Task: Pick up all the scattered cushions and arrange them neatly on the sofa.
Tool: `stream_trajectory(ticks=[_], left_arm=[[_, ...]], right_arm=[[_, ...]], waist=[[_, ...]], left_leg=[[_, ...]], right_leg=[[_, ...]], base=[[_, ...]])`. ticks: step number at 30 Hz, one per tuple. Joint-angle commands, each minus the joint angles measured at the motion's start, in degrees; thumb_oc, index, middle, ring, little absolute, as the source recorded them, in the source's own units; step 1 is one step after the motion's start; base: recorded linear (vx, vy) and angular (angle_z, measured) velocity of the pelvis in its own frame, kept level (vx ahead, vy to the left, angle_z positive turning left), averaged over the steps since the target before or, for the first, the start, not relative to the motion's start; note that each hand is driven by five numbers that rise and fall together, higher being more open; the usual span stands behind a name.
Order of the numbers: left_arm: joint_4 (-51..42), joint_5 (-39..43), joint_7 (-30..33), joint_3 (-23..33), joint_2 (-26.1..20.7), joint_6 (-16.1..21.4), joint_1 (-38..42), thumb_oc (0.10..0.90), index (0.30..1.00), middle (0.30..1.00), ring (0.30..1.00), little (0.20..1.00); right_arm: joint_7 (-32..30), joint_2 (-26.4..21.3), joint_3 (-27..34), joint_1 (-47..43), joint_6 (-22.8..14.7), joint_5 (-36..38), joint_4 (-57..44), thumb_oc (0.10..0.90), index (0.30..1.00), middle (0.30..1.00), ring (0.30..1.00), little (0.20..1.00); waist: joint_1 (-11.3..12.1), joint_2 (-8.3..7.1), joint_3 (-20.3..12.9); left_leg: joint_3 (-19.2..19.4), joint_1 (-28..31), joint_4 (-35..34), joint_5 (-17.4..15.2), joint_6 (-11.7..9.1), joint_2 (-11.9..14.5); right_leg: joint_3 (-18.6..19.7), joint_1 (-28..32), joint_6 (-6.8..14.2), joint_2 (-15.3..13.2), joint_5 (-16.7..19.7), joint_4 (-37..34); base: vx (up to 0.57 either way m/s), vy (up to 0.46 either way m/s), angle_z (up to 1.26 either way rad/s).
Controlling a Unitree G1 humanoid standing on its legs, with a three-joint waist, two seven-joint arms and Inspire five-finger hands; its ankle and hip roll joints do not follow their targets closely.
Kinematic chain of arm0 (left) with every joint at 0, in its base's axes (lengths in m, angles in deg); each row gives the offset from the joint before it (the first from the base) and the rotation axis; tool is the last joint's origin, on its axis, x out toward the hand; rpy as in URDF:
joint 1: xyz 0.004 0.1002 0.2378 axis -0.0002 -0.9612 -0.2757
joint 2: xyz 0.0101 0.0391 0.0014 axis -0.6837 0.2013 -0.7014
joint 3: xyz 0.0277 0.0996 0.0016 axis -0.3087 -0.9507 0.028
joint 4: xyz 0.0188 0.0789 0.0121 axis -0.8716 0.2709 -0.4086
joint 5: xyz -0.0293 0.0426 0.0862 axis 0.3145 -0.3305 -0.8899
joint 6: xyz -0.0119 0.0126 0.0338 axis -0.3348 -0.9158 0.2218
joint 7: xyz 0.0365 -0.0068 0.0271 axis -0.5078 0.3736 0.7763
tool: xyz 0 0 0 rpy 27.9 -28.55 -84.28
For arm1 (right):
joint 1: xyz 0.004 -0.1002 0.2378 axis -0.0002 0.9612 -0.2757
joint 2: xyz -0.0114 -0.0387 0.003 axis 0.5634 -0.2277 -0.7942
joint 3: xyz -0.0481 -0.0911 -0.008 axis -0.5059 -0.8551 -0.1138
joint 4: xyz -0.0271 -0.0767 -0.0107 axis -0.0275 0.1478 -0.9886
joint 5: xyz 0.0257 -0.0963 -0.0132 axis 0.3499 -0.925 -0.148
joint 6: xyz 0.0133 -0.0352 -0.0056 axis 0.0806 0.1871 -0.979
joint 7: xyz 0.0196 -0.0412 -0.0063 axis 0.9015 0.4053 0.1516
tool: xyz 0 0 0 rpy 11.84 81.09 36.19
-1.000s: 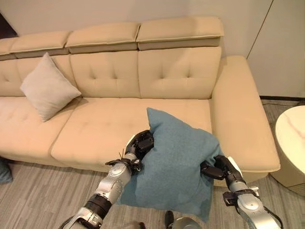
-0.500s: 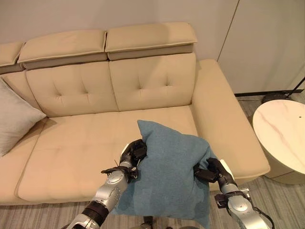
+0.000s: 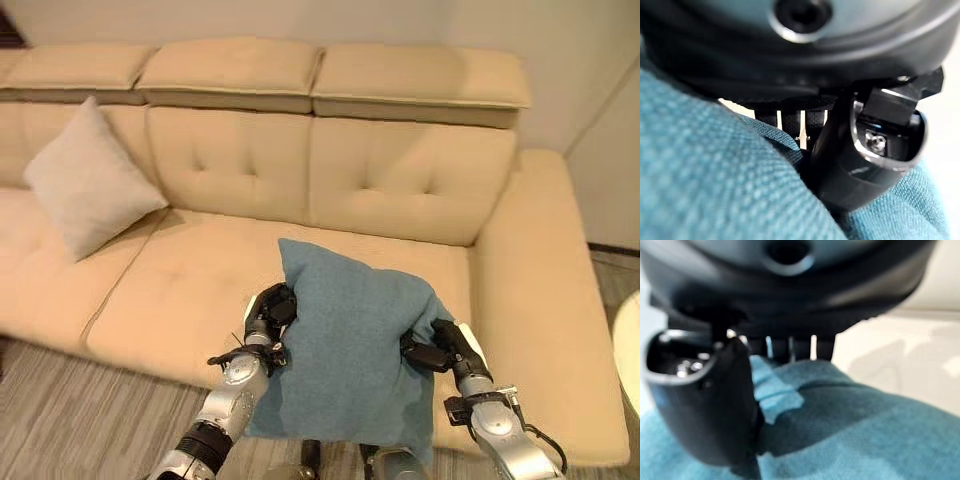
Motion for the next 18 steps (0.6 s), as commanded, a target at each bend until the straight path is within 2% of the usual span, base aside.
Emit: stream_trajectory(ticks=[1,2,4,5,6,8,10,12,13,14,18], left_arm=[[-9.21,-2.13,-2.94,-2.54,4.51,7.81,4.44,0.400,0.300,0.300,0.300,0.300],[-8.13,-2.70,-2.78,-2.82,4.00,7.59,5.28,0.400,0.300,0.300,0.300,0.300],[-7.29,-4.00,-2.05,-3.18,3.18,7.93,6.09,0.400,0.300,0.300,0.300,0.300],[-7.13,-4.10,-1.92,-3.36,3.08,8.19,6.44,0.400,0.300,0.300,0.300,0.300],[-6.74,-3.98,-1.79,-2.99,3.37,8.45,6.76,0.400,0.300,0.300,0.300,0.300],[-5.50,-4.50,-0.52,-3.56,3.27,8.42,9.37,0.400,0.300,0.300,0.300,0.300],[-3.75,-5.66,1.50,-3.89,2.37,9.20,14.34,0.400,0.300,0.300,0.300,0.300],[-2.80,-5.63,2.42,-5.27,2.02,10.34,19.36,0.400,0.300,0.300,0.300,0.300],[-1.10,-5.55,4.41,-6.72,1.80,11.69,26.40,0.400,0.300,0.300,0.300,0.300],[-0.95,-5.51,4.38,-6.58,1.76,11.73,26.72,0.400,0.300,0.300,0.300,0.300],[4.01,-7.82,9.63,-7.87,1.71,13.46,41.05,0.400,0.300,0.300,0.300,0.300]], right_arm=[[0.36,1.45,-2.53,-5.31,-9.58,0.58,-8.88,0.400,0.300,0.300,0.300,0.300],[-0.41,1.70,-3.07,-7.85,-9.80,0.11,-7.39,0.400,0.300,0.300,0.300,0.300],[-1.35,1.71,-3.84,-10.65,-10.10,-0.62,-6.19,0.400,0.300,0.300,0.300,0.300],[-1.67,1.63,-3.98,-12.06,-10.02,-0.93,-5.74,0.400,0.300,0.300,0.300,0.300],[-1.65,1.61,-4.20,-12.93,-9.68,-1.47,-5.70,0.400,0.300,0.300,0.300,0.300],[-2.96,1.55,-4.63,-16.50,-9.25,-3.02,-4.57,0.400,0.300,0.300,0.300,0.300],[-6.02,-0.22,-5.95,-23.45,-8.51,-9.62,-3.95,0.400,0.300,0.300,0.300,0.300],[-9.16,-1.83,-7.77,-32.39,-7.65,-15.18,-2.77,0.400,0.300,0.300,0.300,0.300],[-12.96,-2.41,-9.96,-44.09,-5.33,-18.27,0.42,0.400,0.300,0.300,0.300,0.300],[-13.04,-2.39,-10.09,-44.53,-5.39,-18.23,0.69,0.400,0.300,0.300,0.300,0.300],[-21.61,-1.18,-9.58,-63.64,-0.19,-21.05,8.40,0.400,0.300,0.300,0.300,0.300]], waist=[[0.92,-1.88,-7.54],[2.07,-1.94,-8.27],[2.91,-1.51,-8.52],[3.25,-1.27,-8.46],[3.34,-0.30,-9.10],[3.30,1.09,-9.97],[3.32,1.37,-9.91],[3.09,1.54,-8.63],[2.61,1.66,-6.00],[2.67,1.68,-5.88],[1.59,1.51,-2.06]], left_leg=[[1.57,0.65,0.72,-6.97,-0.80,3.48],[-1.71,-2.31,-3.81,-3.35,-1.46,6.10],[-4.65,-4.79,-9.27,-1.43,-2.44,7.37],[-4.65,-6.13,-9.31,-0.83,-2.86,7.31],[-3.72,-3.68,-12.87,-0.66,-3.35,8.22],[-2.68,-1.44,-15.25,1.58,-4.64,9.10],[-2.56,-0.74,-15.29,1.97,-4.28,8.56],[-1.86,-1.31,-15.11,2.12,-3.76,8.20],[-0.94,-3.75,-14.62,2.20,-3.17,7.55],[-0.80,-3.90,-14.55,2.19,-3.15,7.58],[1.43,-10.82,-13.69,2.46,-2.22,6.12]], right_leg=[[0.93,2.80,5.02,-1.69,-2.13,-3.64],[0.94,3.72,5.16,-1.62,-3.19,-3.89],[1.67,5.46,5.27,-1.47,-4.70,-4.41],[1.72,6.51,5.48,-1.74,-4.97,-5.09],[1.76,7.58,5.74,-1.55,-5.40,-5.63],[1.42,8.42,6.01,-1.78,-5.56,-6.32],[2.30,7.75,6.69,-2.48,-5.00,-6.93],[3.95,5.49,7.32,-2.97,-4.37,-6.70],[5.97,1.52,7.95,-3.46,-3.35,-6.25],[6.14,1.25,7.97,-3.44,-3.37,-6.07],[9.58,-7.47,9.17,-3.70,-0.35,-5.25]], base=[[0.20,0.048,0.21],[0.22,0.072,0.16],[0.27,0.115,0.05],[0.27,0.153,-0.05],[0.28,0.189,-0.15],[0.28,0.219,-0.28],[0.16,0.213,-0.55],[-0.13,0.225,-0.55],[-0.25,0.208,-0.16],[-0.32,0.221,-0.24],[-0.23,0.180,-0.36]])
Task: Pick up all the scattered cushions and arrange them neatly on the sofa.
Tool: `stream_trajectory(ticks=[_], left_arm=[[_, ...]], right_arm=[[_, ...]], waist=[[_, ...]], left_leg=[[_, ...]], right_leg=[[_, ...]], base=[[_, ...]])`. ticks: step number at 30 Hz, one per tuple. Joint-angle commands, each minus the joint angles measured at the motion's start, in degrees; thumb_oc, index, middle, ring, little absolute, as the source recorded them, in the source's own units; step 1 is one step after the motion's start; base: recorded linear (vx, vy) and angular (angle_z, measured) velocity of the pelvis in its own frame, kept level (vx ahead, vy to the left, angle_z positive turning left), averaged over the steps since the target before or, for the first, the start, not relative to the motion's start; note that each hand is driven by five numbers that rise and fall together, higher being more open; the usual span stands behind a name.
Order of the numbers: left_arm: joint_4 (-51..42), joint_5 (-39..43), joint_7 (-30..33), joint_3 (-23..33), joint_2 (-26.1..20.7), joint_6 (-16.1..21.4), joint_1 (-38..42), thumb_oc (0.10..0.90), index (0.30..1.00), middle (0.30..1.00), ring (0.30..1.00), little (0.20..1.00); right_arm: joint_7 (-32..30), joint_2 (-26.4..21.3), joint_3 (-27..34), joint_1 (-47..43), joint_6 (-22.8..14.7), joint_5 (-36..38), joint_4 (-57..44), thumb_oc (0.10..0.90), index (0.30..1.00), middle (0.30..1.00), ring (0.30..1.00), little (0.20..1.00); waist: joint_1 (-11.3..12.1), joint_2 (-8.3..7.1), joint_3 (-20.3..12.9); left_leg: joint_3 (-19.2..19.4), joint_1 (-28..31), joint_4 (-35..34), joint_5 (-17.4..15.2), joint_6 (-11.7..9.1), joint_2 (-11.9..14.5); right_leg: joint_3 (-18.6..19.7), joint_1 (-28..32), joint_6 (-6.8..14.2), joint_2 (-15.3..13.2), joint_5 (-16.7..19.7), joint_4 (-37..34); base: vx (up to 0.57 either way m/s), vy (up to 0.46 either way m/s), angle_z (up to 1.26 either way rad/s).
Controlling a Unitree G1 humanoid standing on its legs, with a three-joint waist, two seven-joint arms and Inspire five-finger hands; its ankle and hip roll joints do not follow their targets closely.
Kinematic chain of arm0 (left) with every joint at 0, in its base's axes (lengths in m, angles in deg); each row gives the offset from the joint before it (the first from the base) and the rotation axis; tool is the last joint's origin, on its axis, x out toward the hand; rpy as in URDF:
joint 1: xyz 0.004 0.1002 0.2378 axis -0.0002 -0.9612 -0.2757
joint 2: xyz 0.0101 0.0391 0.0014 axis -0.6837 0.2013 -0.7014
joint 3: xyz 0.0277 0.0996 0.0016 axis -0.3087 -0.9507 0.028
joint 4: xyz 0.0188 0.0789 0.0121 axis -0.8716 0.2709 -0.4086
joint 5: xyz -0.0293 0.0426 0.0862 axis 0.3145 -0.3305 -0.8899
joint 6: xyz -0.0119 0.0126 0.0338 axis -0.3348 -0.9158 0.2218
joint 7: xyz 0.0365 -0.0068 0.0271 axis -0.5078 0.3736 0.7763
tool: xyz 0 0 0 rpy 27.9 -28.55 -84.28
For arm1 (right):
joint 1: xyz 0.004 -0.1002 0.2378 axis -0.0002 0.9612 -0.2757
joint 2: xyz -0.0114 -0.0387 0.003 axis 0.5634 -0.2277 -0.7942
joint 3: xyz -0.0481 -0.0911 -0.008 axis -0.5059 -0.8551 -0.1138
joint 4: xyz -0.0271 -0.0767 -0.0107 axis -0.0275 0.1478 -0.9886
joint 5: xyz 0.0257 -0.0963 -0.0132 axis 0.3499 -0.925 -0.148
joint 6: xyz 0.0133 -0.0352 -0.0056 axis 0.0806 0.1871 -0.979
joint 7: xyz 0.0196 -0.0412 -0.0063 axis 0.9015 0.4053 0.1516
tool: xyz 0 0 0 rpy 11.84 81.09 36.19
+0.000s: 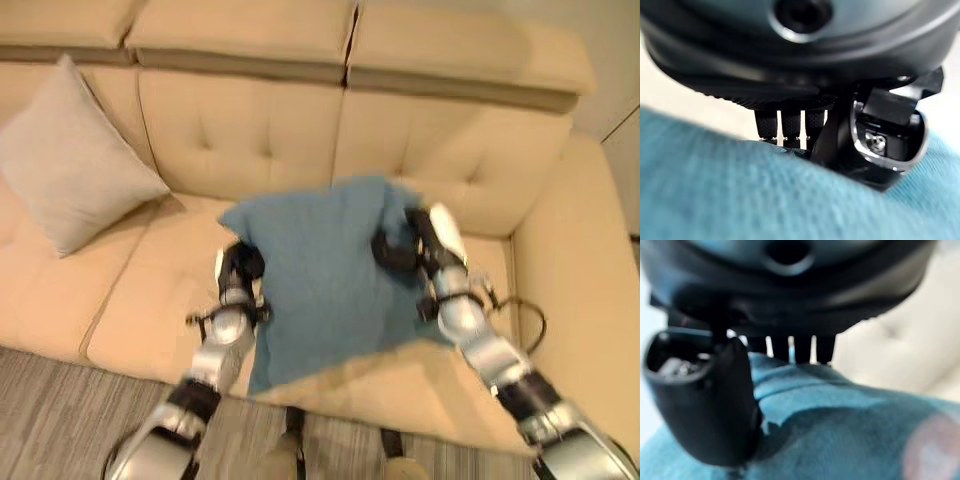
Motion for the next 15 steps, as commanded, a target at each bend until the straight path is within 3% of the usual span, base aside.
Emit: stream_trajectory(ticks=[1,5,7,11,13,14,15], left_arm=[[-2.46,-7.25,-1.29,-7.81,6.85,8.94,22.51,0.400,0.300,0.300,0.300,0.300],[4.88,-8.22,0.94,-10.53,7.76,9.80,37.03,0.400,0.300,0.300,0.300,0.300],[6.92,-10.21,2.01,-11.82,4.49,9.41,46.93,0.400,0.300,0.300,0.300,0.300],[10.96,-13.89,2.92,-13.66,1.00,8.79,56.03,0.400,0.300,0.300,0.300,0.300],[12.13,-24.14,9.76,-16.76,-2.35,8.13,61.29,0.400,0.300,0.300,0.300,0.300],[13.12,-30.43,11.98,-19.45,-4.59,7.16,64.27,0.400,0.300,0.300,0.300,0.300],[15.06,-33.39,12.50,-22.27,-6.84,6.63,65.98,0.400,0.300,0.300,0.300,0.300]], right_arm=[[-11.57,1.84,1.44,-25.08,-1.55,-4.40,1.23,0.400,0.300,0.300,0.300,0.300],[-16.80,0.45,-0.23,-41.03,-0.22,1.28,15.29,0.400,0.300,0.300,0.300,0.300],[-19.03,-1.90,-2.57,-48.33,1.49,0.92,17.95,0.400,0.300,0.300,0.300,0.300],[-20.48,-3.67,-4.80,-55.30,1.47,1.41,21.83,0.400,0.300,0.300,0.300,0.300],[-21.08,-4.61,-5.77,-57.37,-2.85,6.60,23.85,0.400,0.300,0.300,0.300,0.300],[-21.64,-4.92,-6.70,-59.16,-6.85,9.75,25.33,0.400,0.300,0.300,0.300,0.300],[-21.21,-6.17,-8.70,-60.37,-8.45,10.24,27.68,0.400,0.300,0.300,0.300,0.300]], waist=[[-0.76,1.12,0.14],[-1.27,0.94,3.53],[-2.12,0.87,6.02],[-3.07,1.36,7.97],[-3.25,1.11,8.88],[-3.23,0.92,9.42],[-3.11,0.63,9.44]], left_leg=[[-0.83,-4.18,1.85,-9.95,-1.98,3.71],[-0.47,-9.12,2.61,-9.37,-2.03,2.31],[-0.14,-11.73,2.47,-8.57,-2.66,1.86],[0.19,-14.20,1.19,-7.55,-3.39,1.66],[0.50,-15.98,0.89,-7.68,-3.97,1.70],[0.65,-17.48,0.80,-7.26,-4.20,1.74],[0.93,-18.60,0.61,-7.09,-4.17,1.81]], right_leg=[[0.93,-4.71,-3.17,4.61,-3.97,4.70],[0.94,-9.32,-2.25,3.76,-2.41,4.74],[1.29,-11.64,-1.61,3.27,-1.13,4.05],[0.86,-13.86,-0.77,2.59,0.64,1.83],[0.21,-15.00,0.21,2.02,1.41,0.27],[0.25,-16.32,0.74,1.99,1.99,-0.37],[0.29,-17.55,1.12,2.07,2.58,-1.03]], base=[[-0.13,0.152,-0.23],[-0.08,0.111,-0.12],[-0.04,0.104,-0.07],[-0.02,0.060,-0.02],[-0.04,0.048,-0.06],[-0.06,0.081,-0.11],[-0.04,0.106,-0.15]])
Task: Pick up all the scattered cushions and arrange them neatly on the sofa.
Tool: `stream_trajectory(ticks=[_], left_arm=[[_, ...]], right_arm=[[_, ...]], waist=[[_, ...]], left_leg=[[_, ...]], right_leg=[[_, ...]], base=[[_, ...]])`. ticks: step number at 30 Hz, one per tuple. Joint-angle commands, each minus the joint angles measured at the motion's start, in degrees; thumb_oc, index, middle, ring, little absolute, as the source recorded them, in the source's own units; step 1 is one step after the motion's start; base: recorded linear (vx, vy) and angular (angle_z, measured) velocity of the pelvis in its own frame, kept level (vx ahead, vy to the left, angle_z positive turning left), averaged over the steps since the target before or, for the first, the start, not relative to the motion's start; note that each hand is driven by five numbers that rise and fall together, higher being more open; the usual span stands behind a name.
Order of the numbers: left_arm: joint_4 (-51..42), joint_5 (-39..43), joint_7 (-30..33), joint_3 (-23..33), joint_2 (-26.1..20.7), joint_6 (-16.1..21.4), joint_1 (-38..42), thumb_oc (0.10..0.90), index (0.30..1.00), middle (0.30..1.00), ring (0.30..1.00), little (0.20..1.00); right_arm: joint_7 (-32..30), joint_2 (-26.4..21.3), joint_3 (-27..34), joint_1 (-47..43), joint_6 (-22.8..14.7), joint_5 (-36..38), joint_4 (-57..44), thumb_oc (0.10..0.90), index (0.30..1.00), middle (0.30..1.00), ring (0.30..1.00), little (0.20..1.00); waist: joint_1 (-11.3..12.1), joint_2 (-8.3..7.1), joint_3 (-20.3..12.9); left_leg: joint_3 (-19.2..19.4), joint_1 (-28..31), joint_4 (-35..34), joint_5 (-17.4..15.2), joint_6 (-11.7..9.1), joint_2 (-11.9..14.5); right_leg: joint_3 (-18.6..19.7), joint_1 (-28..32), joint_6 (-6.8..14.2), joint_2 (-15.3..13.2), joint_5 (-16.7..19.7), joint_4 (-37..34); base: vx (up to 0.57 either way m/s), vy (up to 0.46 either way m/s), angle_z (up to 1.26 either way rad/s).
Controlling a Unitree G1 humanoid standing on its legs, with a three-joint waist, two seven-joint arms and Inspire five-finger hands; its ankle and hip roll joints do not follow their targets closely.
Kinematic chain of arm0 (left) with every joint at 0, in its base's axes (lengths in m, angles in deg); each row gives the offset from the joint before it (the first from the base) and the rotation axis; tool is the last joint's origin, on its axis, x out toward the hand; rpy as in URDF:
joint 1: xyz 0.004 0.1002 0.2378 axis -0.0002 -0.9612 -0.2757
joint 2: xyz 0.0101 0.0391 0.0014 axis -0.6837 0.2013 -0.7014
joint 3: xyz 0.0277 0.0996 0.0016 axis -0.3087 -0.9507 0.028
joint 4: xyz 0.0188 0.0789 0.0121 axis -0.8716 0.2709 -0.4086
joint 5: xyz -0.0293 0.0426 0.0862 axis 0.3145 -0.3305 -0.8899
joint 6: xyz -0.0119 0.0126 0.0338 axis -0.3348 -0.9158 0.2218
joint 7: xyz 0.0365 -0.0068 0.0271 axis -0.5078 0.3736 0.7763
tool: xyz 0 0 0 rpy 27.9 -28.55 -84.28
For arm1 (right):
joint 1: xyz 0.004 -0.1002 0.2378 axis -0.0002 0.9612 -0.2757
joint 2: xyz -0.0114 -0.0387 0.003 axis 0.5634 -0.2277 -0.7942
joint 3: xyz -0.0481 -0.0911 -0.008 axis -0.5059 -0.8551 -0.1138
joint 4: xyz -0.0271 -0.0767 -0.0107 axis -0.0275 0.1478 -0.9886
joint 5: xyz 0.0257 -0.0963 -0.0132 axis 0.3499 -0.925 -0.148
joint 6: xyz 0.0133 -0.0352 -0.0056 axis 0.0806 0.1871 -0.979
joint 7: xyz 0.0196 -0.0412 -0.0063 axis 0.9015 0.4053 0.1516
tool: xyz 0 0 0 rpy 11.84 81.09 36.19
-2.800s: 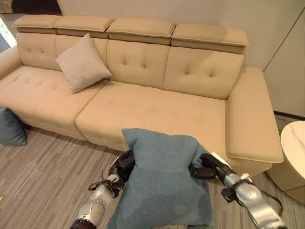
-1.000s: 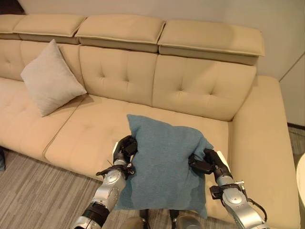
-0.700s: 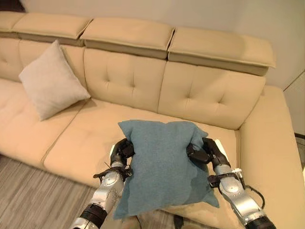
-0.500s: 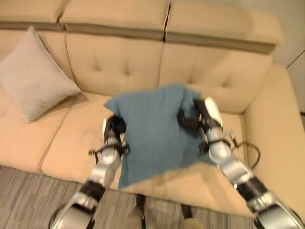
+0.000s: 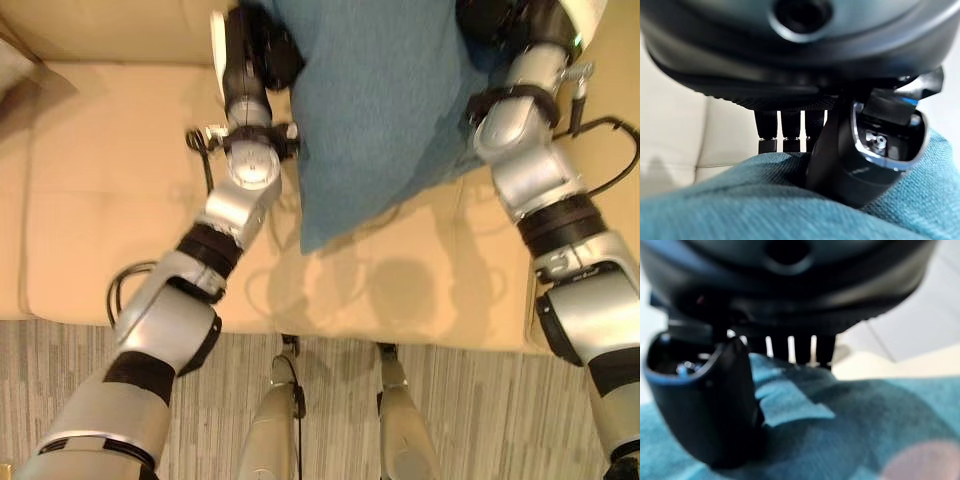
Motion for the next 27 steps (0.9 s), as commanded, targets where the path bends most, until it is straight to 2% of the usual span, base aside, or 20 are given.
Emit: stream_trajectory(ticks=[1,3,5,9,12,14,18,19,20,21,22,24,27], left_arm=[[0.95,-21.12,4.56,-11.42,-4.53,6.00,23.35,0.400,0.300,0.300,0.300,0.300],[3.06,-21.37,4.56,-13.26,-6.10,6.35,25.89,0.400,0.300,0.300,0.300,0.300],[6.74,-23.58,6.38,-18.61,-11.22,7.11,33.49,0.400,0.300,0.300,0.300,0.300],[2.47,-26.17,11.59,-18.56,-14.68,7.26,34.01,0.400,0.300,0.300,0.300,0.300],[-1.78,-27.04,15.50,-17.00,-14.75,7.29,32.92,0.400,0.300,0.300,0.300,0.300],[-3.69,-28.79,21.21,-15.91,-15.06,5.17,33.38,0.400,0.300,0.300,0.300,0.300],[-2.35,-30.07,21.23,-17.17,-15.27,4.20,33.49,0.400,0.300,0.300,0.300,0.300],[-1.11,-28.57,17.94,-18.17,-15.14,5.03,33.18,0.690,0.735,0.735,0.735,0.735],[-0.31,-26.84,15.88,-18.09,-14.68,5.76,32.82,0.800,0.900,0.900,0.900,0.900],[1.60,-22.88,11.25,-17.52,-13.80,6.31,31.72,0.800,0.900,0.900,0.900,0.900],[1.78,-22.62,10.96,-17.51,-13.79,6.43,31.87,0.800,0.900,0.900,0.900,0.900],[7.57,-14.82,3.84,-15.54,-11.82,5.92,30.31,0.800,0.900,0.900,0.900,0.900],[8.76,-7.69,-0.44,-12.32,-10.83,7.60,26.68,0.800,0.900,0.900,0.900,0.900]], right_arm=[[-3.69,-0.58,-6.47,-18.96,-14.73,2.48,3.26,0.400,0.300,0.300,0.300,0.300],[-2.85,-0.46,-8.31,-22.20,-16.03,4.39,6.07,0.400,0.300,0.300,0.300,0.300],[-3.92,-0.17,-10.32,-29.60,-19.51,9.64,8.68,0.400,0.300,0.300,0.300,0.300],[-7.46,-2.52,-9.56,-28.94,-20.12,7.36,4.52,0.400,0.300,0.300,0.300,0.300],[-10.98,-3.81,-5.88,-26.56,-20.87,7.04,0.72,0.400,0.300,0.300,0.300,0.300],[-16.19,-6.15,-1.58,-25.13,-20.73,5.71,-3.16,0.400,0.300,0.300,0.300,0.300],[-16.63,-8.07,-1.76,-24.95,-20.35,5.28,-1.62,0.400,0.300,0.300,0.300,0.300],[-13.51,-8.59,-3.69,-25.06,-20.29,6.82,1.61,0.400,0.300,0.300,0.300,0.300],[-11.91,-8.35,-4.03,-25.22,-20.93,8.40,2.61,0.400,0.300,0.300,0.300,0.300],[-9.95,-8.32,-4.22,-24.97,-20.70,10.13,5.01,0.800,0.900,0.900,0.900,0.900],[-9.81,-8.36,-4.34,-25.12,-20.85,10.28,5.24,0.800,0.900,0.900,0.900,0.900],[-5.09,-7.85,-5.70,-24.30,-19.13,12.02,10.30,0.800,0.900,0.900,0.900,0.900],[-1.74,-7.26,-6.38,-23.97,-18.71,13.55,13.21,0.800,0.900,0.900,0.900,0.900]], waist=[[1.29,-0.35,-2.48],[1.23,-0.57,-2.57],[1.45,-0.37,-3.06],[1.32,0.36,-3.51],[1.22,0.70,-3.28],[0.93,0.84,-2.91],[0.82,0.62,-2.50],[0.72,0.21,-2.17],[0.72,0.11,-1.99],[0.69,-0.06,-1.87],[0.70,-0.01,-1.89],[0.80,-0.30,-1.70],[0.98,-0.51,-1.57]], left_leg=[[-0.45,-2.64,0.34,-9.34,-4.09,0.93],[0.15,-4.19,0.16,-9.18,-4.28,0.98],[2.06,-8.42,0.02,-9.22,-5.11,0.73],[2.81,-10.32,0.02,-9.59,-5.32,-0.02],[2.93,-10.78,0.02,-10.03,-5.25,-0.64],[2.77,-11.61,0.02,-10.50,-5.21,-1.27],[2.61,-11.97,0.02,-10.64,-5.09,-1.40],[2.70,-12.03,0.02,-10.70,-5.12,-1.33],[2.82,-12.03,0.02,-10.73,-5.14,-1.26],[2.91,-11.97,0.02,-10.78,-5.17,-1.20],[2.90,-11.98,0.02,-10.80,-5.17,-1.20],[2.97,-11.97,0.02,-10.68,-5.34,-0.95],[3.05,-11.56,0.02,-10.65,-5.55,-0.77]], right_leg=[[-0.60,-2.15,0.61,1.25,-1.10,0.58],[-0.96,-4.04,1.36,1.22,-0.10,0.25],[-1.92,-8.81,2.71,0.84,0.72,0.25],[-2.73,-10.59,3.24,0.01,0.79,0.25],[-3.53,-10.99,3.51,-0.58,0.79,0.25],[-4.54,-11.45,3.85,-1.23,0.83,0.25],[-5.22,-11.53,4.14,-1.56,1.03,0.25],[-5.41,-11.53,4.25,-1.58,1.16,0.25],[-5.56,-11.59,4.24,-1.58,1.18,0.25],[-5.81,-11.64,4.27,-1.59,1.13,0.25],[-5.83,-11.64,4.27,-1.59,1.11,0.25],[-6.37,-11.60,4.38,-1.66,1.19,0.25],[-6.46,-11.19,4.43,-1.58,1.09,0.25]], base=[[0.00,0.093,-0.21],[0.02,0.083,-0.24],[0.05,0.072,-0.18],[0.07,0.050,-0.09],[0.07,0.041,-0.28],[0.07,0.036,0.39],[0.03,0.010,0.10],[0.00,0.000,0.00],[0.00,0.000,0.00],[0.00,0.000,0.00],[0.00,0.000,0.00],[0.00,-0.046,-0.06],[0.00,-0.030,-0.04]])
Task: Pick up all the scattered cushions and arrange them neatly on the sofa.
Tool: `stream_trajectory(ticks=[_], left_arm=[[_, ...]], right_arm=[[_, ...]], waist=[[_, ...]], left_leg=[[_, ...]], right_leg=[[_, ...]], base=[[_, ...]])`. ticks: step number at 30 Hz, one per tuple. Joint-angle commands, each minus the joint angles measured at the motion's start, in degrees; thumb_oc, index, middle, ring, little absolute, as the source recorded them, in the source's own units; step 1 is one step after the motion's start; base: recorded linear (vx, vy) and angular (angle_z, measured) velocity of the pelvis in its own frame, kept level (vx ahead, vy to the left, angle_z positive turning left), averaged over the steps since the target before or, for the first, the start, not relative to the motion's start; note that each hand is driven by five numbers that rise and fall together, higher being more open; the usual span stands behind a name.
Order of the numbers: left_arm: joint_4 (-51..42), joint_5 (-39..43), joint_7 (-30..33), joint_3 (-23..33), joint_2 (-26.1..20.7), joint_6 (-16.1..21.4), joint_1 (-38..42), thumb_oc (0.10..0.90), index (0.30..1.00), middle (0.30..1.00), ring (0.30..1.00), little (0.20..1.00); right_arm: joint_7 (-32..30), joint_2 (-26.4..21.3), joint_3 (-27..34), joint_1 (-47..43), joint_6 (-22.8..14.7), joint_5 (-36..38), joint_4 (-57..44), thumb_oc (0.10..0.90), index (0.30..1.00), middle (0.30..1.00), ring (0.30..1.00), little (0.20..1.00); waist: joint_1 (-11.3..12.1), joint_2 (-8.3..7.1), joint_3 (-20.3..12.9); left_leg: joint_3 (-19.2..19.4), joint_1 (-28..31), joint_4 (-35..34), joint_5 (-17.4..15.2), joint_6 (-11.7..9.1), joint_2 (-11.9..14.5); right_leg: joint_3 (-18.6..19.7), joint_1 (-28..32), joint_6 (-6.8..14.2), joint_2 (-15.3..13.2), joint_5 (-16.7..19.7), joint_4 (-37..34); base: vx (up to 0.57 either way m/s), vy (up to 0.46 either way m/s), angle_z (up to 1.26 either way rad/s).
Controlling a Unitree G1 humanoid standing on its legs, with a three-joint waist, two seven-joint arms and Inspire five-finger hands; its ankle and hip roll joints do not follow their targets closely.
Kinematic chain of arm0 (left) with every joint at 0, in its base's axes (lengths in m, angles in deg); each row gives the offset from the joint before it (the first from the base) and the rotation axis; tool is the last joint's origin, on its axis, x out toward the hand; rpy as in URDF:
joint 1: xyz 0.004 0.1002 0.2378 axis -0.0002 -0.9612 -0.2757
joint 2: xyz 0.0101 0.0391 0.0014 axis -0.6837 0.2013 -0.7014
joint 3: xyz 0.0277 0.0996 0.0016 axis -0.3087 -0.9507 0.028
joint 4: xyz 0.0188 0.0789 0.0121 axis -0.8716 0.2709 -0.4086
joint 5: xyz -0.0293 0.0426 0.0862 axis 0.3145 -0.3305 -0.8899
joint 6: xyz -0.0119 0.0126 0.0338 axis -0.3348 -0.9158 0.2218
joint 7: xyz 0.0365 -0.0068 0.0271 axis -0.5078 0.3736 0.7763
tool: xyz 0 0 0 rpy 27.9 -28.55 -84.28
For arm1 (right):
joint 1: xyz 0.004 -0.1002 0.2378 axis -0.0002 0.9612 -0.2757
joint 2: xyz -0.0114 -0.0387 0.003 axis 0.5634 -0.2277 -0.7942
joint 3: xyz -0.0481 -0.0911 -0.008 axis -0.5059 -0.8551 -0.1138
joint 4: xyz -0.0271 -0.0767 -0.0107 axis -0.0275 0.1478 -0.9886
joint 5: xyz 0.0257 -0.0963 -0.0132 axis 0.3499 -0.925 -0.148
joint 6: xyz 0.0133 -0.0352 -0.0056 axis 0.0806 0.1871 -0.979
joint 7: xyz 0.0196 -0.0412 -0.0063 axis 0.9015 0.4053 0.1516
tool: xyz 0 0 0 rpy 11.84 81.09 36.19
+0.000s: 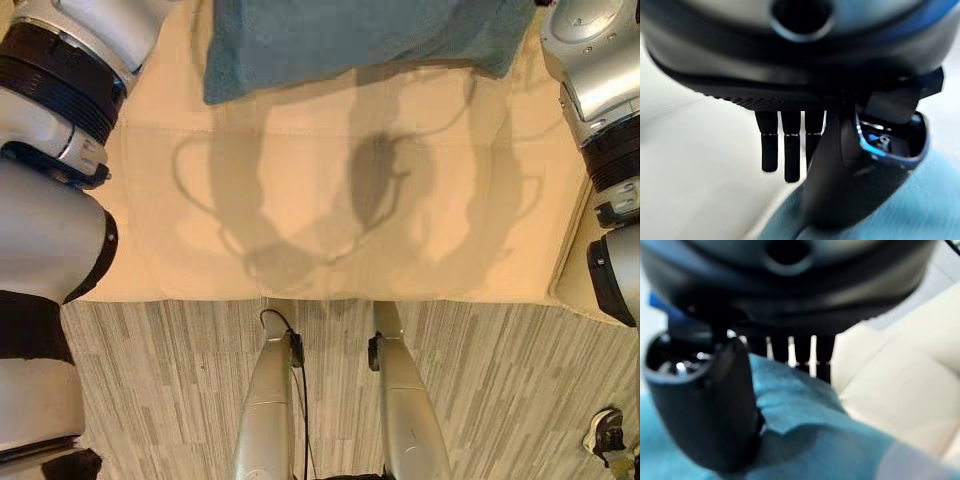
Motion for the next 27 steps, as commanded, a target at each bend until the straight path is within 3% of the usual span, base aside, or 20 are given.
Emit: stream_trajectory(ticks=[1,5,8,16,17,18,19,22,27], left_arm=[[0.43,5.22,-2.94,5.82,5.61,7.22,0.33,0.800,0.900,0.900,0.900,0.900],[3.10,10.73,-7.79,8.91,2.23,7.94,-4.32,0.800,0.900,0.900,0.900,0.900],[3.37,10.78,-6.75,10.68,0.18,7.72,-5.96,0.800,0.900,0.900,0.900,0.900],[7.66,5.78,-4.25,14.17,-4.68,2.13,-8.31,0.800,0.900,0.900,0.900,0.900],[4.46,9.46,-2.88,19.24,-6.15,3.31,-11.91,0.800,0.900,0.900,0.900,0.900],[-0.95,20.72,-5.49,24.54,-5.65,7.65,-16.50,0.800,0.900,0.900,0.900,0.900],[-9.63,36.89,-13.35,31.41,-4.78,13.63,-23.66,0.800,0.900,0.900,0.900,0.900],[-16.31,40.63,-11.92,41.31,-3.39,16.97,-32.73,0.800,0.900,0.900,0.900,0.900],[-22.60,41.28,-15.12,46.86,-3.98,16.62,-46.41,0.800,0.900,0.900,0.900,0.900]], right_arm=[[0.51,-2.43,0.36,-8.91,-4.81,0.23,1.03,0.800,0.900,0.900,0.900,0.900],[3.83,-3.22,0.18,-7.99,-4.99,2.54,4.76,0.800,0.900,0.900,0.900,0.900],[4.15,-4.76,1.04,-6.72,-5.25,3.76,5.80,0.800,0.900,0.900,0.900,0.900],[3.32,-6.47,7.65,0.47,-5.76,7.68,2.15,0.800,0.900,0.900,0.900,0.900],[0.54,-7.21,11.71,4.63,-6.37,6.97,-3.47,0.800,0.900,0.900,0.900,0.900],[-2.79,-7.05,15.65,8.81,-5.89,5.36,-10.13,0.800,0.900,0.900,0.900,0.900],[-4.61,-5.38,19.81,15.05,-4.74,3.31,-17.33,0.800,0.900,0.900,0.900,0.900],[-7.58,-2.37,29.68,27.25,-5.92,-2.45,-30.36,0.800,0.900,0.900,0.900,0.900],[-4.90,5.55,40.08,43.50,-13.09,3.31,-39.10,0.800,0.900,0.900,0.900,0.900]], waist=[[0.83,-1.46,-7.72],[1.21,-1.09,-7.73],[1.45,-0.83,-7.62],[1.98,-0.45,-7.25],[2.14,-0.39,-6.89],[2.23,-0.13,-7.14],[2.26,0.08,-7.53],[2.57,0.48,-8.49],[3.02,0.43,-9.20]], left_leg=[[3.85,3.03,-0.30,-16.01,-6.03,-0.24],[4.14,4.08,-0.30,-16.07,-6.07,-0.19],[4.14,4.19,-0.30,-16.09,-6.21,-0.15],[3.86,5.25,-0.30,-16.25,-5.88,-0.07],[3.78,5.95,-0.30,-16.53,-5.53,-0.18],[3.67,6.32,-0.30,-16.35,-5.26,-0.45],[3.09,7.53,-0.30,-17.08,-4.95,-0.83],[2.07,9.08,-0.30,-18.24,-4.18,-1.04],[1.00,11.95,-0.24,-18.48,-3.06,-1.09]], right_leg=[[0.76,2.39,5.80,-4.92,-4.91,0.59],[0.64,3.45,5.81,-4.94,-5.13,0.59],[0.20,3.71,5.81,-4.93,-5.20,0.59],[-0.11,4.62,5.80,-4.93,-5.56,0.59],[0.13,5.19,5.69,-5.01,-5.83,0.59],[0.29,5.55,5.61,-5.13,-5.74,0.59],[0.48,6.77,5.37,-5.14,-6.31,0.59],[0.94,8.27,4.50,-5.29,-7.41,0.59],[2.51,10.65,3.13,-4.88,-8.23,0.59]], base=[[0.00,0.000,0.00],[0.00,-0.008,0.00],[-0.01,-0.020,0.02],[-0.01,-0.006,0.01],[0.00,0.000,0.00],[0.00,0.000,0.00],[0.03,0.026,0.00],[0.06,0.013,0.02],[0.01,0.014,-0.02]])
